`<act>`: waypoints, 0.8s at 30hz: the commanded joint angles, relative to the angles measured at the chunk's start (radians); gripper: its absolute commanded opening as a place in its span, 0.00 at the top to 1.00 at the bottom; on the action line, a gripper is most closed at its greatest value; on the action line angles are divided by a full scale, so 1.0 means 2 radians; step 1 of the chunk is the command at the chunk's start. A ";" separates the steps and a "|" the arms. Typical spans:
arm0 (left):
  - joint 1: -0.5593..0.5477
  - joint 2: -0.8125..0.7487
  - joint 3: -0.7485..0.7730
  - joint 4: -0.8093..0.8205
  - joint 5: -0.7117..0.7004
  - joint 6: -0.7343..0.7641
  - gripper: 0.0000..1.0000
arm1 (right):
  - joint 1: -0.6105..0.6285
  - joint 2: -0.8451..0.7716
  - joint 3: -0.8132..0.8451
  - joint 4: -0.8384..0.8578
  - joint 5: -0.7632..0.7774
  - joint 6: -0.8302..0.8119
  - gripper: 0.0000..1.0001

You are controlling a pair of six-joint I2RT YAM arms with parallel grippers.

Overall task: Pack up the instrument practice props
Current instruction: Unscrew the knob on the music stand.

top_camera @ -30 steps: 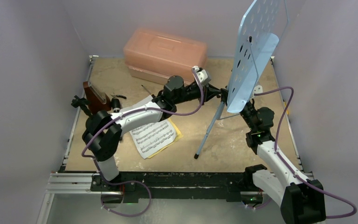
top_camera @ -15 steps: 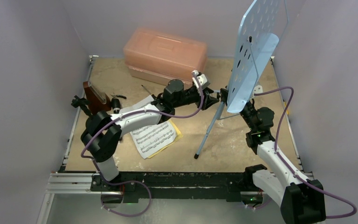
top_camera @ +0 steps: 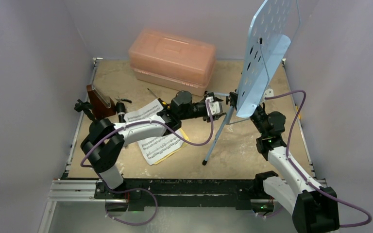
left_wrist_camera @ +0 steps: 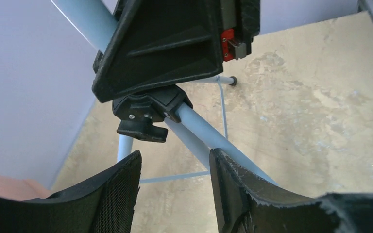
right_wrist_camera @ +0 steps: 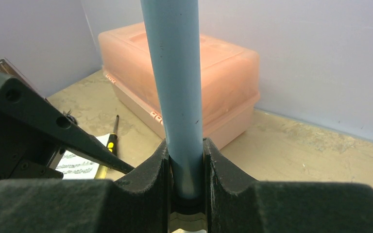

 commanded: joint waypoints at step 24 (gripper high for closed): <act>-0.035 0.008 0.006 0.056 -0.054 0.232 0.54 | 0.007 -0.011 0.016 0.003 -0.024 0.066 0.94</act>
